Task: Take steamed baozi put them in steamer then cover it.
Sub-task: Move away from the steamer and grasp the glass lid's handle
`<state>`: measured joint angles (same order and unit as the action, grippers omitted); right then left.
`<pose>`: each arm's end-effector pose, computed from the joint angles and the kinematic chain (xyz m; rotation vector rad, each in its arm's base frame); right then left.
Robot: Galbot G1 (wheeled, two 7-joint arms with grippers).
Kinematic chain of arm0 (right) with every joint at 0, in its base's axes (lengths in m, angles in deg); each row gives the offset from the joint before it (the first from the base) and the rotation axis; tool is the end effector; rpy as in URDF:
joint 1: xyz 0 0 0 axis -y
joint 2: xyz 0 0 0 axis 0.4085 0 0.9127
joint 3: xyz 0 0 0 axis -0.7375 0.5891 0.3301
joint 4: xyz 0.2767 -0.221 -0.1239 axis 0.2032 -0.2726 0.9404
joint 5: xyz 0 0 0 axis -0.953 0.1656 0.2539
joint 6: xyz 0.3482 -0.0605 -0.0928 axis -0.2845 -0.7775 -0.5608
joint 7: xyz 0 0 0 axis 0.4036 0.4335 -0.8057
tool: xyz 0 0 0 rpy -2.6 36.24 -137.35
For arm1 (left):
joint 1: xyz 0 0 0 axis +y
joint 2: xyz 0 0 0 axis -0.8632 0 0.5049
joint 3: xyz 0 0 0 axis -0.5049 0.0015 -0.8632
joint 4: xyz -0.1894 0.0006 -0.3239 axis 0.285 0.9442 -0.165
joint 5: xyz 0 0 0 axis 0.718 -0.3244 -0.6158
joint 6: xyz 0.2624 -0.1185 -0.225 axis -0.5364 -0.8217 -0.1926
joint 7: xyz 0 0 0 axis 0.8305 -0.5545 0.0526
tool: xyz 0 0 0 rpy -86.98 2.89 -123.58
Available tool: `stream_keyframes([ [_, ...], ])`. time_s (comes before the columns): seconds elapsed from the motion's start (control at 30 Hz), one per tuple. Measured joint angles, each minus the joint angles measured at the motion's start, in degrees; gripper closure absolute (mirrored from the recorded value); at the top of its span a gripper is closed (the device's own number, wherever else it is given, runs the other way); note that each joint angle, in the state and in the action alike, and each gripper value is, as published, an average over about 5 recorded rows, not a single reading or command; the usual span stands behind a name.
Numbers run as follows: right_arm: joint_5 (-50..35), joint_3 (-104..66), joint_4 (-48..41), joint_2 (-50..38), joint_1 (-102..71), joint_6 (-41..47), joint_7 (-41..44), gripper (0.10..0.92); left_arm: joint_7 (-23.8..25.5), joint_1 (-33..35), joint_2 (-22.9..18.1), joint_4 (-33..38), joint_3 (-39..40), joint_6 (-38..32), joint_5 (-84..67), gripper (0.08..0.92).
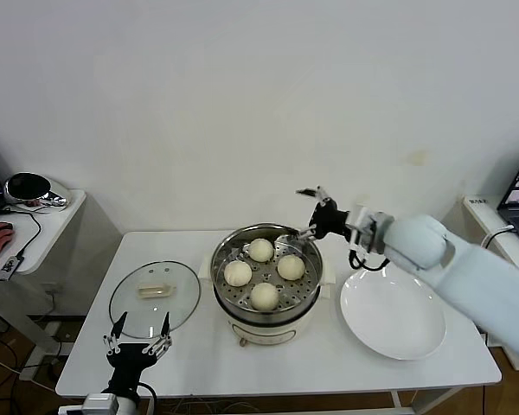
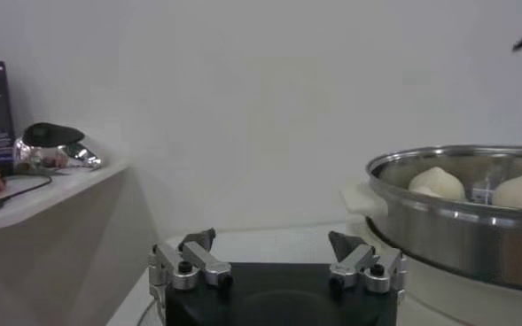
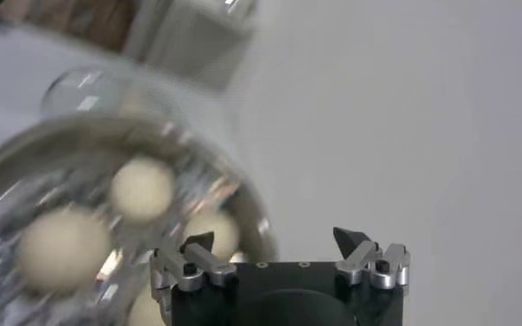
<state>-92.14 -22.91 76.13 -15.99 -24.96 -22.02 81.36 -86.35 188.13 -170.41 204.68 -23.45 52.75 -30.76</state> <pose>0.4317 -0.0660 -0.1314 -1.1515 2.6244 -0.9937 0.1342 0.0497 -0.3146 0.0707 -2.9927 -0.1583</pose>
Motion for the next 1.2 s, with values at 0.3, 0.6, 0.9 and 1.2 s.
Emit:
stream_keyframes([
  [0.3,6.17,-33.63,5.33,13.49,-33.64,-11.13,-4.71,0.203,-1.85,-1.41,1.55,-3.59,-1.12,-2.22,10.63,0.177],
  [0.6,7.24,-60.06,11.22,26.91,-59.76,-12.69,-8.71,0.203,-3.17,-4.42,7.47,-11.09,-2.14,-5.58,38.76,0.177],
  [0.9,5.67,-75.4,13.65,34.48,-70.05,-12.15,-13.0,0.203,-3.06,-10.89,13.78,-21.89,-0.86,-7.88,61.32,0.177],
  [1.2,4.66,-82.41,14.67,38.35,-73.23,-11.26,-15.74,0.203,-3.48,-19.69,17.08,-31.86,1.25,-9.48,70.02,0.177],
])
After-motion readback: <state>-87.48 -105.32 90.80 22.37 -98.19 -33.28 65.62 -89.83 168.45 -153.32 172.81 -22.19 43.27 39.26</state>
